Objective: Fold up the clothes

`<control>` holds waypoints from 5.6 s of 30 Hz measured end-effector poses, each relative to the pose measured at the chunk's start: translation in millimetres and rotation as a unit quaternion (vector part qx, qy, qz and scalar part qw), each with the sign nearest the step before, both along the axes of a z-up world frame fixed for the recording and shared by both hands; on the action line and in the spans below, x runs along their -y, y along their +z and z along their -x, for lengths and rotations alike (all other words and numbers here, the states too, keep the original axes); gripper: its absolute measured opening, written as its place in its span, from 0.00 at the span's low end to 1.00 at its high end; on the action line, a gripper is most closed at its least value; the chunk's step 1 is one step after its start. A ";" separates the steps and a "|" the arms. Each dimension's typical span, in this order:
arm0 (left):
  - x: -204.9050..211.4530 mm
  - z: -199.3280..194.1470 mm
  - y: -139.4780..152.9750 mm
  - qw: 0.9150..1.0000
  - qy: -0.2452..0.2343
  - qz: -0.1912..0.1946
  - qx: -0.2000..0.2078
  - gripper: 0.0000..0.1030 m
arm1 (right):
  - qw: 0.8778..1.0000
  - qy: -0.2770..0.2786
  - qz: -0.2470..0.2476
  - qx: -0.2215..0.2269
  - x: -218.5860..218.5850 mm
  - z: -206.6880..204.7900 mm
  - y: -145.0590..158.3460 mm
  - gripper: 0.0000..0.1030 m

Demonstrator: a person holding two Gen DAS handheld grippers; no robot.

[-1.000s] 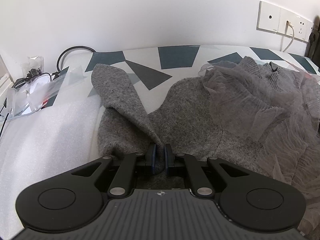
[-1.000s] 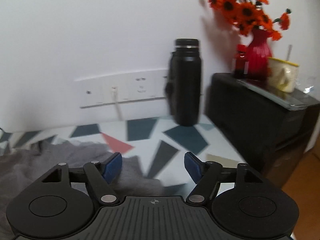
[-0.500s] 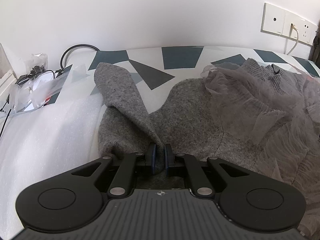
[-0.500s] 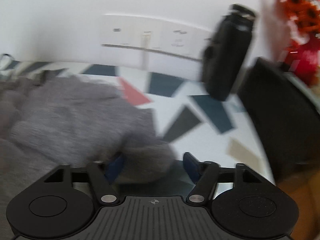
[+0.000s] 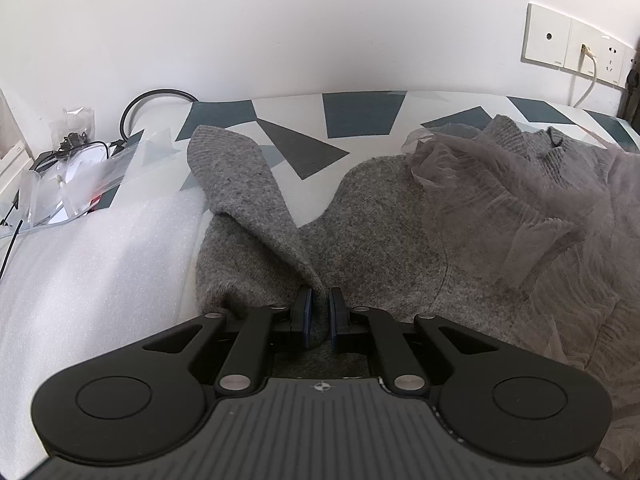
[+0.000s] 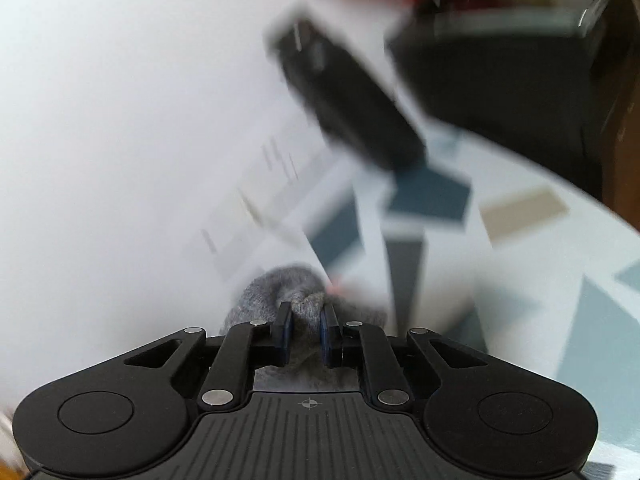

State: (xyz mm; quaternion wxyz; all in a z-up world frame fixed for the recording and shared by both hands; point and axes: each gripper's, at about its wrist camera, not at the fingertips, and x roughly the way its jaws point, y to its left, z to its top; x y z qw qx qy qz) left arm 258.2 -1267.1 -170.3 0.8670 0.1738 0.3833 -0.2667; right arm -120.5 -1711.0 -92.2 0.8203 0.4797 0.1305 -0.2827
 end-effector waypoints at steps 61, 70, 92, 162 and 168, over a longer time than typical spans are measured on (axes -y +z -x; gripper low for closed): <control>1.7 14.5 128.3 0.986 -0.040 0.161 0.031 0.34 | 0.972 0.098 0.182 -0.108 -68.9 -84.1 99.7 0.64; 20.8 -11.1 133.7 0.985 -0.078 0.140 0.058 0.35 | 0.950 0.127 0.271 -0.085 -68.3 -111.3 130.9 0.73; 49.1 -40.7 9.1 0.993 -0.113 0.007 -0.022 0.07 | 0.899 0.219 0.199 -0.323 -54.5 -207.3 -75.4 0.49; 23.5 106.7 -1.1 0.970 -0.231 -0.008 -0.079 0.63 | 0.901 0.187 0.228 -0.318 -81.6 -108.1 -58.7 0.06; 21.1 102.0 -1.0 0.972 -0.221 -0.004 -0.081 0.63 | 0.885 0.120 0.236 -0.383 -52.1 -67.9 -57.1 0.05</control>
